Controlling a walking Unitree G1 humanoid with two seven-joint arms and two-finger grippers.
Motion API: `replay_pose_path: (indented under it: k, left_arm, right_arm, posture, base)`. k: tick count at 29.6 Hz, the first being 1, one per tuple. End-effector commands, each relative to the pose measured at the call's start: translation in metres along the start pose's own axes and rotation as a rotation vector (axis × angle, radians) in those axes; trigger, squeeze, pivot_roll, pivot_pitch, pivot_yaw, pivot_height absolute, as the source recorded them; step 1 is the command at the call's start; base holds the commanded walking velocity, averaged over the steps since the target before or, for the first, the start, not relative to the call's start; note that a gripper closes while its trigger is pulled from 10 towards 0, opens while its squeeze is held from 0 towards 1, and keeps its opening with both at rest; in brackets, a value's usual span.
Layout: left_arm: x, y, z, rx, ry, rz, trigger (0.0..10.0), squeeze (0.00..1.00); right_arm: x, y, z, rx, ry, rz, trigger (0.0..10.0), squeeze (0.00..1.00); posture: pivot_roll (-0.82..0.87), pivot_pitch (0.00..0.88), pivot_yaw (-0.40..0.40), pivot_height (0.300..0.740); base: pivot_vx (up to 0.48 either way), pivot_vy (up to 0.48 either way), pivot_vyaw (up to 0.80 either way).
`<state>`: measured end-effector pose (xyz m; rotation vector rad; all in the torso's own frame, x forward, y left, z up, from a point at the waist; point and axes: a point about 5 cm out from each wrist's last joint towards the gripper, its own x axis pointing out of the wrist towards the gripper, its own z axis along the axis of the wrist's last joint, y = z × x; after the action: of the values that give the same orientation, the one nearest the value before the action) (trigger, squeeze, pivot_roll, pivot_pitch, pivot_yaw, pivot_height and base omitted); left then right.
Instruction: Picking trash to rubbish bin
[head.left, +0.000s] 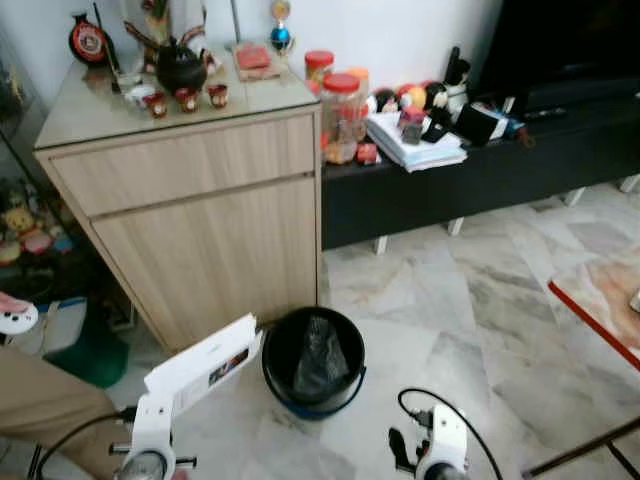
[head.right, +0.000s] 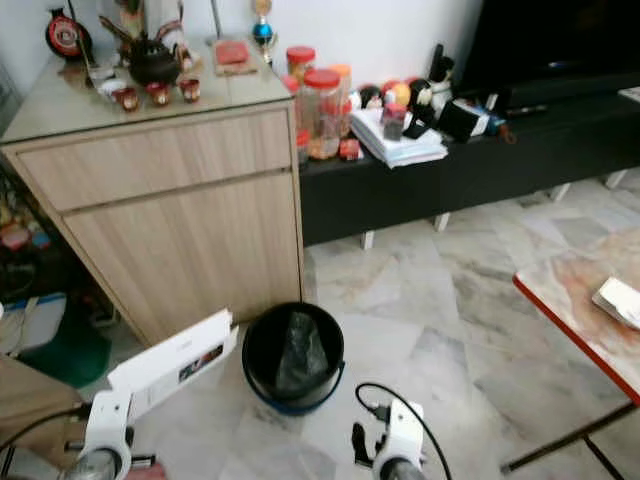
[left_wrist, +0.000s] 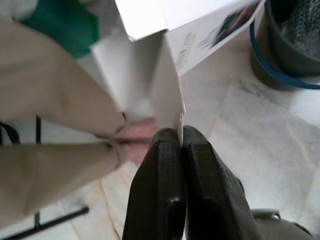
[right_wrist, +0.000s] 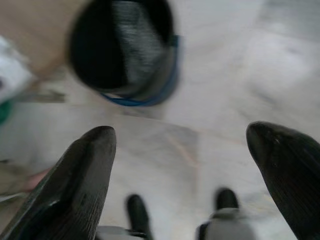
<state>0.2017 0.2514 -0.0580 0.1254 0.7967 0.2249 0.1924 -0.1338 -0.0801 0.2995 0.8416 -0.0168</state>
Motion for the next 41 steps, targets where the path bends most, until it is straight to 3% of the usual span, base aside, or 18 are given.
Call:
replay_pose_path:
  k: [1,5,27,35,41]
  left_arm:
    - [0.0013,-0.0046,0.0054,-0.006,-0.015,-0.007,10.0,0.0]
    - [0.0013,-0.0046,0.0052,-0.007,-0.015,-0.006,10.0,0.0]
    - [0.0012,-0.006,0.005,-0.01,-0.016,-0.009,10.0,0.0]
    - [0.0012,-0.0063,0.0051,-0.01,-0.016,-0.009,10.0,0.0]
    - [0.0013,-0.0066,0.0052,-0.008,-0.016,-0.011,10.0,0.0]
  right_arm:
    - [-0.0011,-0.0101,0.0029,-0.004,-0.008,-0.029,10.0,0.0]
    - [-0.0011,-0.01,0.0031,-0.004,-0.01,-0.028,10.0,0.0]
    - [-0.0009,-0.0096,0.0043,-0.037,-0.013,-0.018,10.0,0.0]
    - [-0.0009,-0.0084,0.0029,-0.041,-0.005,-0.014,10.0,0.0]
    - [-0.0012,-0.0099,0.002,-0.035,0.002,-0.023,10.0,0.0]
  posture:
    - [-0.07,0.023,0.022,0.74]
    - [-0.07,0.023,0.022,0.74]
    - [-0.07,0.024,0.019,0.74]
    - [-0.07,0.024,0.018,0.74]
    - [-0.07,0.022,0.02,0.74]
  base:
    - [0.281,0.0,-0.41]
    - [0.281,0.0,-0.6]
    - [0.285,0.0,0.0]
    - [0.285,0.0,0.75]
    - [0.284,0.0,0.07]
